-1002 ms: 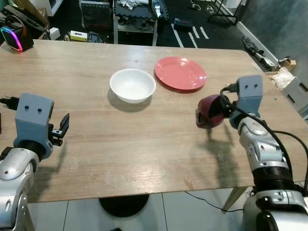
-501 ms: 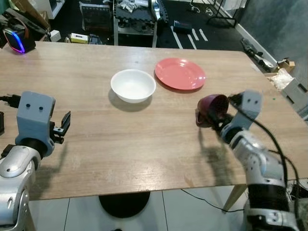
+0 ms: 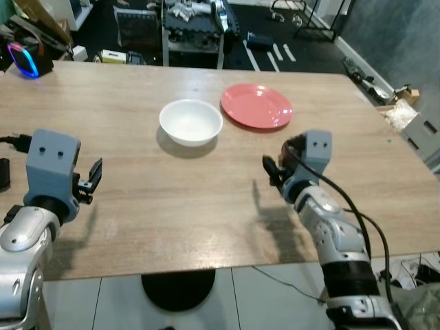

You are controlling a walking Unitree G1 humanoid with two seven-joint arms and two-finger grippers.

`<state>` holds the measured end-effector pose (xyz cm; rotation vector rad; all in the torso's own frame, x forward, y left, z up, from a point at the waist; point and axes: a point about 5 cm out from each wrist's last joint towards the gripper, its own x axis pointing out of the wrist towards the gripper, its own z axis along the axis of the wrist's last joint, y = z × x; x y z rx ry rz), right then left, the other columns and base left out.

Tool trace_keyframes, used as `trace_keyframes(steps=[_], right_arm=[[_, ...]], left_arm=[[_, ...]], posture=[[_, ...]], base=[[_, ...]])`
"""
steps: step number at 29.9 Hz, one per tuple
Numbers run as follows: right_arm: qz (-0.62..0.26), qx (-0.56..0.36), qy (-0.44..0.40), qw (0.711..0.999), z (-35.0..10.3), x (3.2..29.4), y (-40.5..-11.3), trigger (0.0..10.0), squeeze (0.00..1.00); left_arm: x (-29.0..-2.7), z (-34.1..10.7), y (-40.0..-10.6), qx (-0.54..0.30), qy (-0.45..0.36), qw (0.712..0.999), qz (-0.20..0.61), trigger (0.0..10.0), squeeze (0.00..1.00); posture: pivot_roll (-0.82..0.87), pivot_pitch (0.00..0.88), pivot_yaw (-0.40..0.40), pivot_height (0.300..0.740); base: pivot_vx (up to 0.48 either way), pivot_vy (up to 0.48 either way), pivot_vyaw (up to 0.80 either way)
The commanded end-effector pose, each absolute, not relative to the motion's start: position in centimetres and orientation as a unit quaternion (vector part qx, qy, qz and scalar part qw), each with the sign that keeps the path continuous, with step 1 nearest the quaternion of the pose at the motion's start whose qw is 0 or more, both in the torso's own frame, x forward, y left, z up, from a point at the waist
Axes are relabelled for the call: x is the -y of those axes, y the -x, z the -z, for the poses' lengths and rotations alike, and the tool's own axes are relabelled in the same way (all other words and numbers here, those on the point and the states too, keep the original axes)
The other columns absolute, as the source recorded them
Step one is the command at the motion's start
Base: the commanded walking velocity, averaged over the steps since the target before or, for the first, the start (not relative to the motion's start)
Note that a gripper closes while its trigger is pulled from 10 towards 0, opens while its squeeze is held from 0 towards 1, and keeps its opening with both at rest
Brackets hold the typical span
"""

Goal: Setting the table

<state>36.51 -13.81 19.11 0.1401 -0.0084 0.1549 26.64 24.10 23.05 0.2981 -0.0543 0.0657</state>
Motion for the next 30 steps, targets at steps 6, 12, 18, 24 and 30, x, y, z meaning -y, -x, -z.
trace_keyframes(steps=[6,12,18,24,30], right_arm=[[-0.057,0.056,-0.039,0.996,-20.4,14.2,-36.5,10.0,0.0],[-0.04,0.116,-0.047,0.991,-22.6,15.4,-36.2,10.0,0.0],[0.005,0.115,-0.02,0.993,-22.2,16.8,-35.9,10.0,0.0],[0.006,0.044,-0.034,0.998,-18.7,16.5,-35.0,10.0,0.0],[0.002,0.022,-0.067,0.997,-17.4,15.6,-35.0,10.0,0.0]], left_arm=[[-24.1,-23.0,-26.1,0.026,-0.149,0.988,-0.032,10.0,0.0],[-22.1,-23.4,-27.2,0.041,-0.179,0.982,0.039,10.0,0.0],[-17.6,-23.7,-27.0,0.025,-0.189,0.944,0.269,10.0,0.0],[-18.4,-23.7,-26.2,-0.018,-0.219,0.909,0.355,10.0,0.0],[-19.1,-23.7,-26.6,-0.02,-0.23,0.91,0.345,10.0,0.0]], posture=[[0.16,0.11,-0.024,0.74],[0.15,0.111,-0.026,0.74],[0.12,0.099,-0.007,0.74],[0.12,0.098,0.006,0.74],[0.13,0.099,0.005,0.74]], base=[[0.0,0.0,0.0],[0.0,0.0,0.0],[0.0,0.0,0.0],[0.0,0.0,0.0],[0.0,0.0,0.0]])
